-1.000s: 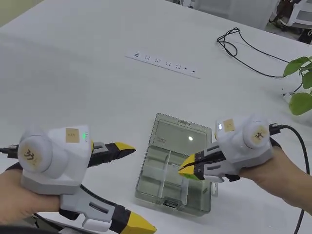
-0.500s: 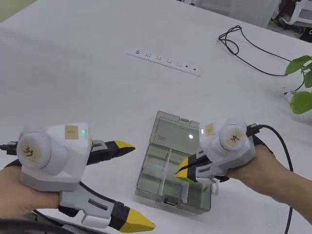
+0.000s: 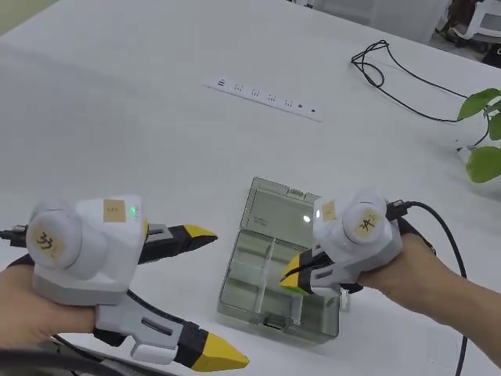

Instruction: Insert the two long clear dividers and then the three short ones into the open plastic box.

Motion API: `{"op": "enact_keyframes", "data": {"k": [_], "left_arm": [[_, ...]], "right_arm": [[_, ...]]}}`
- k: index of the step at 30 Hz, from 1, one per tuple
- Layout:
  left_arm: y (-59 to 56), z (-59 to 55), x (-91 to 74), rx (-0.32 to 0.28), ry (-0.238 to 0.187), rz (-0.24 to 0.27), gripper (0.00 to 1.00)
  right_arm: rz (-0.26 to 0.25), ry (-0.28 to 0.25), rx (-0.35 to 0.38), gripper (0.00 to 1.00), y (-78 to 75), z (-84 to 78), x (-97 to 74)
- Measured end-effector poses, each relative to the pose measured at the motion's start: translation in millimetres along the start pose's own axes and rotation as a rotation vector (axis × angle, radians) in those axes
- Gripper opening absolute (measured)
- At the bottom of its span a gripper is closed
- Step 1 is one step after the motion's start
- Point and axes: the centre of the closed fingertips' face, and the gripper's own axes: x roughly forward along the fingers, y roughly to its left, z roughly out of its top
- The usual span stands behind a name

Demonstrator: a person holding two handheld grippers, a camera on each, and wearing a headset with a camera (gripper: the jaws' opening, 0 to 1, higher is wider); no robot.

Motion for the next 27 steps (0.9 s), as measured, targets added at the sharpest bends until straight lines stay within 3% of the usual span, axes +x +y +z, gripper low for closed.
{"op": "enact_keyframes", "data": {"k": [11,23,27], "left_arm": [[-0.6,0.9,-3.2,0.004,0.003,0.008,0.97],[0.0,0.5,-6.2,0.009,0.009,0.018,0.98],[0.1,0.2,-7.1,0.011,0.013,0.02,0.98]], "right_arm": [[-0.017,-0.045,0.044,0.08,0.5,4.7,-9.6],[-0.081,-0.166,0.11,0.16,0.7,19.2,-46.0],[-0.11,-0.19,0.121,0.2,0.8,16.9,-61.2]]}}
